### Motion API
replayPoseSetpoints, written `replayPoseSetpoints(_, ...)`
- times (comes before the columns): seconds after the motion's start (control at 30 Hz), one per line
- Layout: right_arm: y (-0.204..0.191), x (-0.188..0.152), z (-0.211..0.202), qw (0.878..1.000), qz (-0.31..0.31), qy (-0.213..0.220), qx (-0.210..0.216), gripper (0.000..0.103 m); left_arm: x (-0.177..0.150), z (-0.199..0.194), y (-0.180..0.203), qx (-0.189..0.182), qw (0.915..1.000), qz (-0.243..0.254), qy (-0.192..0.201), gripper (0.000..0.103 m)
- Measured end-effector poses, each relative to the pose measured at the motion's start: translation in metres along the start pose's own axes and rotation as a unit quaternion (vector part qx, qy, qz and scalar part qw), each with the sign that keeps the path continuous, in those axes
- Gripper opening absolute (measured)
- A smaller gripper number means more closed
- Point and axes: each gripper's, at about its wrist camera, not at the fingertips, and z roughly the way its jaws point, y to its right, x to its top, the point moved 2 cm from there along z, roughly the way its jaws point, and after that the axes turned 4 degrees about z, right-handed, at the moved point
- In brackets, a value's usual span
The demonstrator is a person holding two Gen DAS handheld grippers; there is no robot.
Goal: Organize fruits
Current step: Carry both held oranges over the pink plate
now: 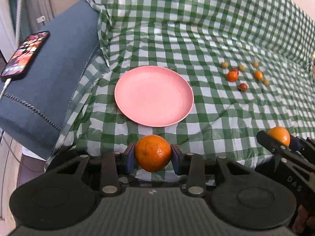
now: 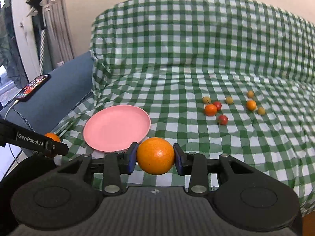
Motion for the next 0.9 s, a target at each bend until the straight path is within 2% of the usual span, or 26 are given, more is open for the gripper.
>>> replayPoseSetpoints(0.07,-0.006,0.003,-0.004,1.0,-0.006,-0.004,-0.009,0.039,-0.002,-0.01,-0.004,-0.007,0.9999,-0.01,0.011,0.042)
replayPoseSetpoints(0.23,-0.022,0.003,-0.02,0.999,-0.023,0.023,-0.008,0.039,-0.005,-0.024,-0.007,-0.006,0.9991,-0.017,0.037,0.042)
replayPoseSetpoints(0.47,-0.014,0.003,-0.029,0.999,-0.028,0.025,-0.022,0.039,-0.009,-0.024,-0.009,-0.019,0.9986,-0.031,0.038,0.042)
replayPoseSetpoints(0.7,-0.019,0.009,-0.013,0.998,-0.047,0.017,-0.024,0.039,0.004,-0.017,-0.017,-0.014,0.9983,-0.037,0.043,0.042)
replayPoseSetpoints(0.9,-0.029,0.02,0.023,0.999,-0.05,0.001,-0.016,0.039,0.025,0.005,-0.033,-0.007,0.9976,-0.055,0.041,0.042)
